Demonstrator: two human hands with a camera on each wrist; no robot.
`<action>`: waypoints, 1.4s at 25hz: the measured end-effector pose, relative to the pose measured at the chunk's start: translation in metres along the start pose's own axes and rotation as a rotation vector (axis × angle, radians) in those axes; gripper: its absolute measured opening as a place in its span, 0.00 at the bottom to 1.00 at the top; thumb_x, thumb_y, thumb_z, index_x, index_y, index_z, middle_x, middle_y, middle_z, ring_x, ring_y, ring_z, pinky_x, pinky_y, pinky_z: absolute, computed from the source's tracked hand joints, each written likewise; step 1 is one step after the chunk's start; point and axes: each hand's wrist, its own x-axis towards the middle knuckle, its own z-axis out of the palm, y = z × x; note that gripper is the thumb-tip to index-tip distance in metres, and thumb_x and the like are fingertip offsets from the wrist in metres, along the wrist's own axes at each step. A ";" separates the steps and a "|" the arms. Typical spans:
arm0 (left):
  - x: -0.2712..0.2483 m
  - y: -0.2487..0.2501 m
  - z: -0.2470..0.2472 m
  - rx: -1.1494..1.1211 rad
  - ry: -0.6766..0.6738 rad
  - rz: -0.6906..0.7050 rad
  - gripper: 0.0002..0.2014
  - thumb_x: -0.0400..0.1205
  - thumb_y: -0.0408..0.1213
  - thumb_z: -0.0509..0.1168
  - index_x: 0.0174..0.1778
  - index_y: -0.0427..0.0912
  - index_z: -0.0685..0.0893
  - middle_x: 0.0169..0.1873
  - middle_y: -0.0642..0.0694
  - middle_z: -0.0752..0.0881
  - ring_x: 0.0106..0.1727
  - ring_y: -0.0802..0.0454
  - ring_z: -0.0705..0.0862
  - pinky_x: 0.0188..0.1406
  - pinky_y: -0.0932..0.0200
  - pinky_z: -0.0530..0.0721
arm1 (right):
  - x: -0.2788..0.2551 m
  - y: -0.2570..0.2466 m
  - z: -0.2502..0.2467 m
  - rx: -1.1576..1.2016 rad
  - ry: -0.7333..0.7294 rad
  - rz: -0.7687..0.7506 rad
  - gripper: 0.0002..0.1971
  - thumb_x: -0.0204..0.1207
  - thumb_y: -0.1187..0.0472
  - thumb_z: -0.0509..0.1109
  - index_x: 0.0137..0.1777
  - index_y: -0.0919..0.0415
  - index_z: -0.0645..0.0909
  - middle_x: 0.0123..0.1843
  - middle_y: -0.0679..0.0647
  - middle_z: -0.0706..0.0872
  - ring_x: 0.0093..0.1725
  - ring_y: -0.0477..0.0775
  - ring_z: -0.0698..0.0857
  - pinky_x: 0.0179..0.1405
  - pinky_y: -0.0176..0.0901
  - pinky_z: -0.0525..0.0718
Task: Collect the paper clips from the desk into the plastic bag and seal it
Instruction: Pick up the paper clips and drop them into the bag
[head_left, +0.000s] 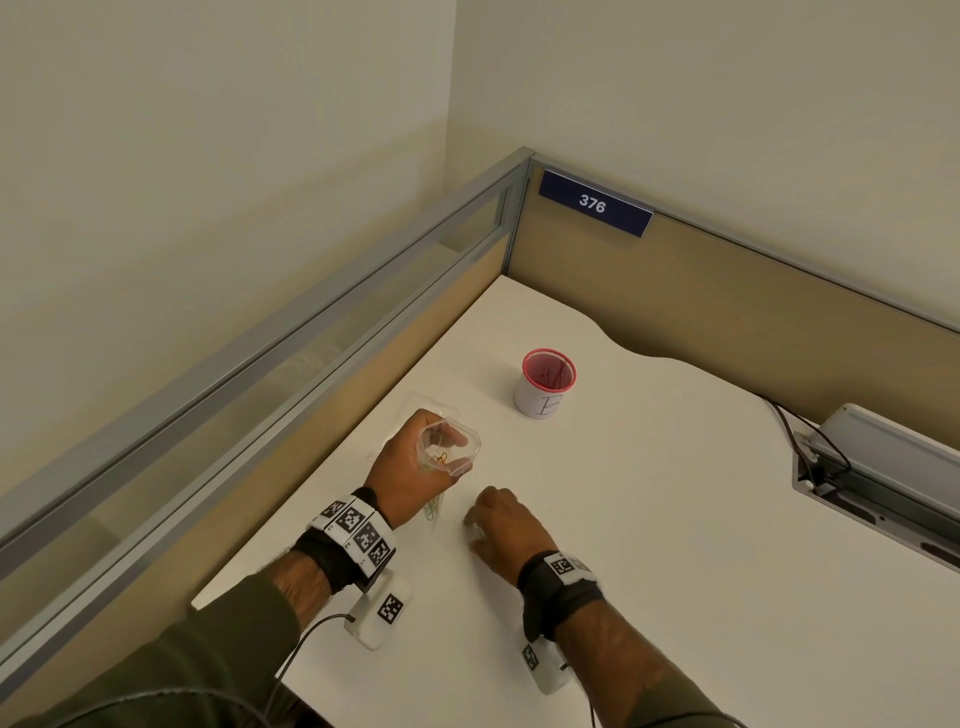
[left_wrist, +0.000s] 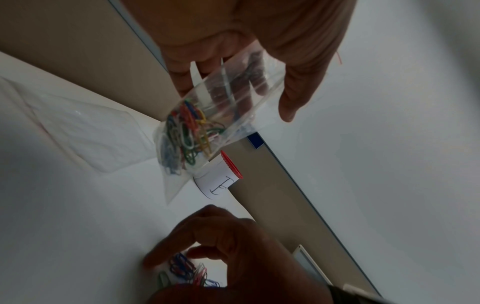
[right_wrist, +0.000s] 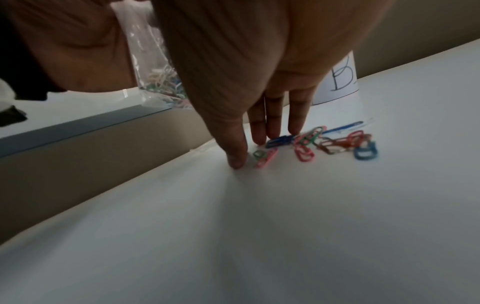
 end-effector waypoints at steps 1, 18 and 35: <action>0.000 0.001 0.001 0.002 0.001 -0.003 0.19 0.73 0.33 0.80 0.56 0.41 0.82 0.54 0.45 0.88 0.62 0.49 0.86 0.59 0.70 0.82 | -0.002 0.002 0.003 -0.025 0.024 -0.002 0.12 0.77 0.58 0.66 0.59 0.56 0.81 0.61 0.55 0.79 0.62 0.59 0.76 0.58 0.50 0.80; -0.002 0.001 0.007 -0.023 -0.005 -0.015 0.18 0.74 0.27 0.79 0.56 0.36 0.80 0.56 0.41 0.88 0.63 0.47 0.86 0.55 0.73 0.83 | -0.024 0.028 -0.001 -0.002 0.083 0.332 0.07 0.80 0.62 0.62 0.54 0.62 0.79 0.56 0.59 0.79 0.57 0.63 0.80 0.49 0.50 0.80; -0.001 0.000 0.002 -0.009 -0.010 -0.012 0.17 0.72 0.35 0.79 0.53 0.43 0.83 0.55 0.43 0.88 0.63 0.48 0.86 0.61 0.67 0.83 | -0.010 0.010 -0.013 -0.061 0.071 0.269 0.08 0.77 0.69 0.63 0.55 0.65 0.78 0.58 0.62 0.80 0.58 0.64 0.80 0.52 0.50 0.80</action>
